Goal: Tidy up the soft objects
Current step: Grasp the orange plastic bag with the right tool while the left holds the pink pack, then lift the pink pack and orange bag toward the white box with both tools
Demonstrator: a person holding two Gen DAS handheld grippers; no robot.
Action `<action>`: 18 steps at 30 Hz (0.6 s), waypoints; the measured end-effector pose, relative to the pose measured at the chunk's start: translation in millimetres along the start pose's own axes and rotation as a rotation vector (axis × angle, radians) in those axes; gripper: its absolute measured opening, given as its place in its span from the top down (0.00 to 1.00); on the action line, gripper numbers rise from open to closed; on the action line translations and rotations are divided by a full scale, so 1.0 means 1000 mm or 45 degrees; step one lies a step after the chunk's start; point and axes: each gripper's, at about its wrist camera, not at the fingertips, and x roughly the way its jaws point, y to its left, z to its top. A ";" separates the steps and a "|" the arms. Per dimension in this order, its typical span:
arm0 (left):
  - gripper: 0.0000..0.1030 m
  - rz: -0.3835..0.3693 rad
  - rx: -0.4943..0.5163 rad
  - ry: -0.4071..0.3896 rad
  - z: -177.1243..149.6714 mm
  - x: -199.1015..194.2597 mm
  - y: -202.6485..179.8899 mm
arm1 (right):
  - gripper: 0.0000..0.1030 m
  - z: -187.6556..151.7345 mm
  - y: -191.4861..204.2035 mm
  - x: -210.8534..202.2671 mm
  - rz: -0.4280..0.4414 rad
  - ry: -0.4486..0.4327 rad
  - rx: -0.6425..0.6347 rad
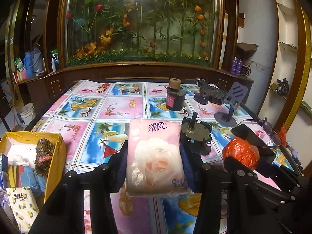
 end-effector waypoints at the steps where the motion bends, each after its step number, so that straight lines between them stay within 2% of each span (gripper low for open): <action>1: 0.54 0.002 -0.003 -0.008 0.000 -0.001 0.001 | 0.50 0.000 0.001 0.000 -0.001 -0.003 0.003; 18: 0.53 0.052 -0.018 -0.128 -0.003 -0.033 0.007 | 0.50 -0.004 0.017 0.004 -0.012 -0.043 -0.048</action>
